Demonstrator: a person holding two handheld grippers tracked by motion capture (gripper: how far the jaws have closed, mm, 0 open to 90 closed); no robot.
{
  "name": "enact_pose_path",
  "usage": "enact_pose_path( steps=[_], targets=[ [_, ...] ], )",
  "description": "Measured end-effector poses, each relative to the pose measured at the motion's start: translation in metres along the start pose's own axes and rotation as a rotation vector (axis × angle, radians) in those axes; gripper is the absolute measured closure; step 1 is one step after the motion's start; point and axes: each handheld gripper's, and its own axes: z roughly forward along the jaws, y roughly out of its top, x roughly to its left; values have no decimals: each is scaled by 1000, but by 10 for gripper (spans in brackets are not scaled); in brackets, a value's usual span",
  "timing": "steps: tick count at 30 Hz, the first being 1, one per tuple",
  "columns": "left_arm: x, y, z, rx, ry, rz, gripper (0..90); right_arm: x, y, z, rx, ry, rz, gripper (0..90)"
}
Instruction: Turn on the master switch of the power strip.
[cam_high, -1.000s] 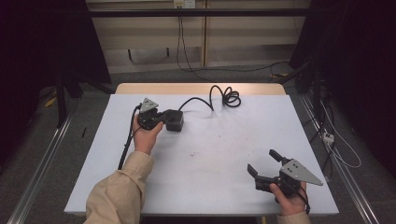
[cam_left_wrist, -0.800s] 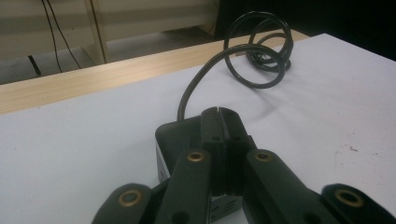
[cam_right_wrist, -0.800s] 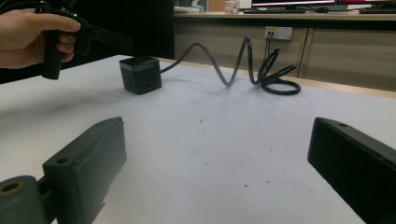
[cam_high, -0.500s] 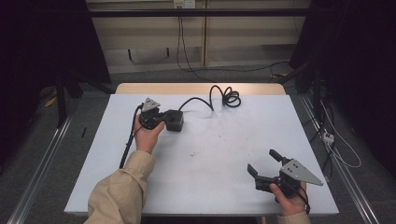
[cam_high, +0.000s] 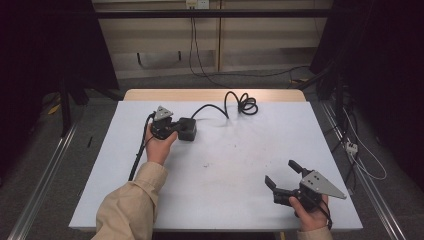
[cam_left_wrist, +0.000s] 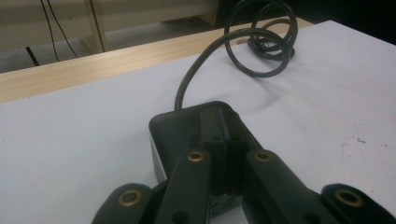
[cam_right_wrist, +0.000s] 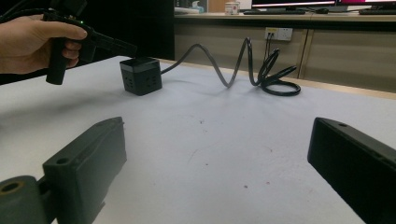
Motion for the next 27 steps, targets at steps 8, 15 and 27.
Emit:
enact_pose_path(
  steps=[8, 15, 27],
  targets=[
    [0, -1, 1, 7, 5, 5, 900, -1, 0, 0, -2, 0, 0, 38],
    [0, -1, 1, 17, 8, 8, 900, -1, 0, 0, -1, 0, 0, 38],
    [1, -2, 1, 18, 0, 29, 900, 0, 0, 0, 0, 1, 0, 39]
  ],
)
